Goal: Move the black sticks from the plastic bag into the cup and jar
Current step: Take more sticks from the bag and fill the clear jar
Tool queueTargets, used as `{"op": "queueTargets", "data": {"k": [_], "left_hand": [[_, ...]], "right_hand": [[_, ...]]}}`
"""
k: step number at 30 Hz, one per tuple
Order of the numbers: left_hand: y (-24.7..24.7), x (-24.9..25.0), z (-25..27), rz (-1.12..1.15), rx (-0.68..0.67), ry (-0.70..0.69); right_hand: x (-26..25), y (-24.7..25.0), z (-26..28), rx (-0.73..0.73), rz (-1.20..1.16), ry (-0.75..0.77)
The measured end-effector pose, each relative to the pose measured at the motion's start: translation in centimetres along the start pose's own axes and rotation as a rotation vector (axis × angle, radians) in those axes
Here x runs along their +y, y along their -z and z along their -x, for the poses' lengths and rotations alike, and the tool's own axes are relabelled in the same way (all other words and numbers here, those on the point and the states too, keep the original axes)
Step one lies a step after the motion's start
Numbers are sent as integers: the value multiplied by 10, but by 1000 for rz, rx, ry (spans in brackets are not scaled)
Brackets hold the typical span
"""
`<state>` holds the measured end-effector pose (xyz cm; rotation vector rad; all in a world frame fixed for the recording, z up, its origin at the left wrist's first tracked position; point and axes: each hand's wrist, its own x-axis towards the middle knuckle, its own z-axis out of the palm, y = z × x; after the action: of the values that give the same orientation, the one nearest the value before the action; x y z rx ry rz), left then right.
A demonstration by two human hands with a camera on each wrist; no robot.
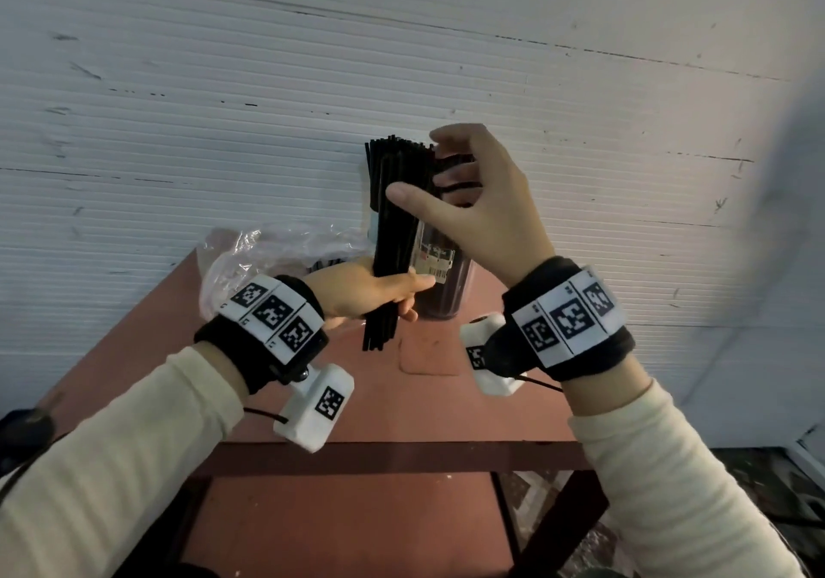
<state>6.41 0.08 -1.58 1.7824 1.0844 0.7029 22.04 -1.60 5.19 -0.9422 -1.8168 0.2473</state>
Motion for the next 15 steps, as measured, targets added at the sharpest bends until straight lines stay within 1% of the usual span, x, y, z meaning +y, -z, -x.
{"op": "queueTargets", "data": {"k": [1, 2, 4, 5, 6, 7, 9, 10, 11, 13, 14, 15], "left_hand": [[1, 7, 3, -35, -55, -24], [1, 13, 6, -81, -117, -44], [-3, 21, 9, -113, -209, -94], [-7, 24, 10, -106, -228, -119], [-10, 25, 9, -107, -235, -138], [-13, 25, 9, -112, -242, -150], [-15, 24, 5, -99, -241, -156], [-15, 23, 0, -71, -204, -154], [-15, 23, -5, -16, -125, -158], [-16, 24, -19, 112, 141, -192], [-16, 24, -27, 108, 290, -224], [-16, 25, -36, 74, 404, -256]], "right_hand": [[1, 4, 2, -52, 38, 0], [2, 7, 3, -138, 52, 8], [7, 7, 6, -367, -6, -9], [10, 6, 8, -456, -28, -34], [13, 4, 10, -495, -24, -38], [17, 3, 10, -490, -16, -20], [20, 6, 6, -421, -20, 7], [19, 11, 1, -370, -34, 10], [19, 18, -5, -304, -58, 4], [19, 37, -24, -149, -112, -25], [21, 47, -34, -76, -140, -43], [22, 56, -45, -17, -168, -60]]}}
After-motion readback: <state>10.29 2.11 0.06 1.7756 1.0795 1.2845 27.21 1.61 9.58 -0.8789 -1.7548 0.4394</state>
